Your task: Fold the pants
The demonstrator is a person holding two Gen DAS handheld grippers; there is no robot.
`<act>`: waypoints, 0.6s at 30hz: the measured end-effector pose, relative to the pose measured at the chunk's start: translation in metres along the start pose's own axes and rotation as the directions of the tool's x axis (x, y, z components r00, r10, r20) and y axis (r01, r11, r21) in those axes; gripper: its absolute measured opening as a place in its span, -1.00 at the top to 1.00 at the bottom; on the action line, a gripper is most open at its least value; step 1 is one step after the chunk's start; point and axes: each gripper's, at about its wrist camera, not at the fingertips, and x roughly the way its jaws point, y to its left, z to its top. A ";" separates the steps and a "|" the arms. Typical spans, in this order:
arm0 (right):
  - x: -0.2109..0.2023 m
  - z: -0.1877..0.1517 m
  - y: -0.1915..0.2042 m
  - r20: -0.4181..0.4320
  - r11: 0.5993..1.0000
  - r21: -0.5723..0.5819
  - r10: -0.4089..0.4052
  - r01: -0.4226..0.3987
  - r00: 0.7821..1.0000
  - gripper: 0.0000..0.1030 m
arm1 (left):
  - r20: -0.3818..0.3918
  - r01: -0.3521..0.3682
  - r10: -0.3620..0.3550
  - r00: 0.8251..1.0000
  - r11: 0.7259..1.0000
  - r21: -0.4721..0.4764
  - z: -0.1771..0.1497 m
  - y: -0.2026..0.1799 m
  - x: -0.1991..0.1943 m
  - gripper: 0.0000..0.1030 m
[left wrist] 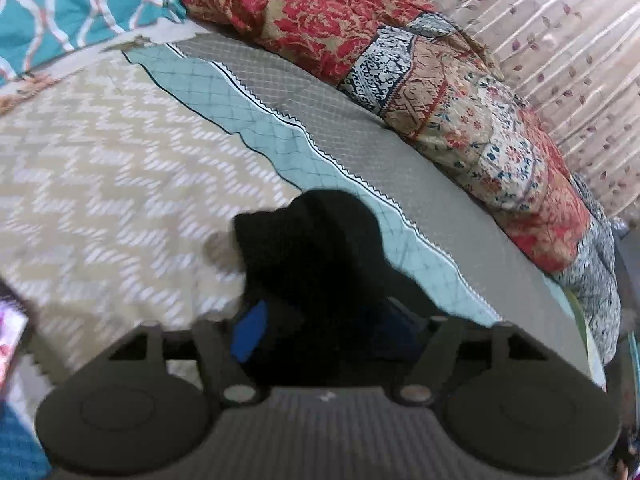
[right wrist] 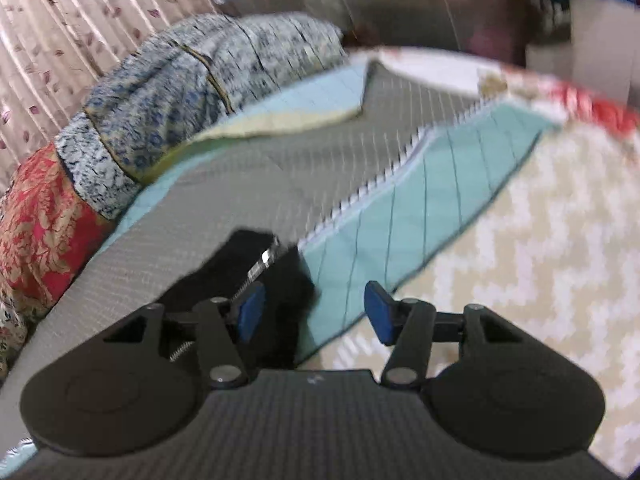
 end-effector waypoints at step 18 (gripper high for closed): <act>-0.017 -0.010 0.033 0.228 0.935 -0.165 -0.274 0.314 0.934 -0.05 | 0.045 -0.227 0.223 0.974 0.965 0.135 0.018 0.007 0.012 -0.69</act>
